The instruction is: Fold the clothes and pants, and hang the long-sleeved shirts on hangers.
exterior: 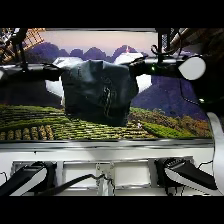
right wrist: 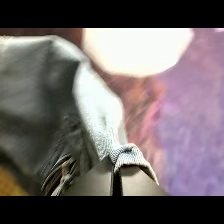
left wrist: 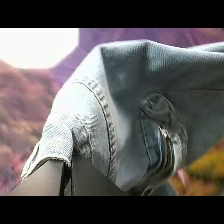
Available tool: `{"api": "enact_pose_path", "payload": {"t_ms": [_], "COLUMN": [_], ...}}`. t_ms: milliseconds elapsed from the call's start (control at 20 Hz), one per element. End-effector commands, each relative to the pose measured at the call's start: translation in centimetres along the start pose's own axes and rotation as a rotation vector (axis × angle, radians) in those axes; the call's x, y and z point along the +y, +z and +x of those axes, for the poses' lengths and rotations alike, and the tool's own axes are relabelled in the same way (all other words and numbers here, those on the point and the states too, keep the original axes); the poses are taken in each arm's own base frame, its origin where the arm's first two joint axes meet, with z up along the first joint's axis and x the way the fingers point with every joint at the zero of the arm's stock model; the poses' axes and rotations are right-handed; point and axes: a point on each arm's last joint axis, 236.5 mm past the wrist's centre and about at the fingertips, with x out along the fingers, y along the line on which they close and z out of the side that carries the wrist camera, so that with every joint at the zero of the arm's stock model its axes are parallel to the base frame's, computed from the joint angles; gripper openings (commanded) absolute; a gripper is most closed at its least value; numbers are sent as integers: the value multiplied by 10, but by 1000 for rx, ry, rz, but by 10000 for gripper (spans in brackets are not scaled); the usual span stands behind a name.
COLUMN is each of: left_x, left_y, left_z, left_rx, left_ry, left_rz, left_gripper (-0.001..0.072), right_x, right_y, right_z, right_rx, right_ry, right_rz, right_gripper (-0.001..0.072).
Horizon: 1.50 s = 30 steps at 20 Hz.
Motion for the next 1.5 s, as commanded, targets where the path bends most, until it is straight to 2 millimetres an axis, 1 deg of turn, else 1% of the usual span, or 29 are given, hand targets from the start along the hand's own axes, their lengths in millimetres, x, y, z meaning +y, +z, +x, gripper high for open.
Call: {"api": "enact_pose_path", "payload": {"t_ms": [0,50,100,150,200,250,300,350,400,500,550,600,700,750,800,900,1050,1100,1250,1350,1400,1450], "left_x": [52,64,72,76,79,82,84,85,87,91,94,96,97,98,101,103,105,103,91,80,74,67], "left_y": [16,12,4,-5,-13,-21,-32,-49,-72,-115,-132,-146,-171,-181,-187,-199,-217,-220,-218,-224,-230,-234], "left_z": [57,75,86,91,90,86,80,72,64,51,48,47,51,55,59,67,76,79,91,100,104,106], "left_rx": [-107,-112,-96,-66,-36,-3,49,120,217,364,390,399,423,429,429,454,506,511,496,519,540,558], "left_ry": [58,53,39,18,7,-1,-7,-13,-15,1,19,30,39,51,63,61,44,31,-31,-55,-66,-79], "left_rz": [-164,-236,-295,-339,-354,-355,-344,-328,-305,-327,-342,-364,-408,-417,-425,-444,-486,-506,-518,-510,-502,-495], "left_gripper": [102,348,435,435,435,429,386,306,269,269,268,268,279,302,301,302,301,302,300,291,192,57], "right_x": [-53,-67,-76,-82,-83,-82,-80,-74,-70,-57,-53,-48,-41,-41,-40,-37,-36,-37,-38,-40,-41,-41], "right_y": [32,35,33,29,22,9,-8,-29,-52,-96,-111,-126,-145,-155,-163,-174,-179,-179,-177,-174,-173,-173], "right_z": [46,57,60,59,56,54,52,50,48,46,45,44,41,40,41,43,43,43,45,46,46,46], "right_rx": [-158,-184,-180,-163,-133,-75,4,93,179,299,318,328,331,337,351,374,384,382,373,356,351,351], "right_ry": [-89,-97,-96,-98,-98,-99,-96,-86,-79,-57,-53,-47,-31,-33,-30,-20,-18,-19,-22,-27,-29,-30], "right_rz": [114,190,260,312,325,311,286,265,257,277,290,306,347,357,368,392,399,399,398,398,397,396], "right_gripper": [408,592,515,473,449,443,442,407,386,386,371,328,329,330,330,330,330,330,330,330,330,330]}}
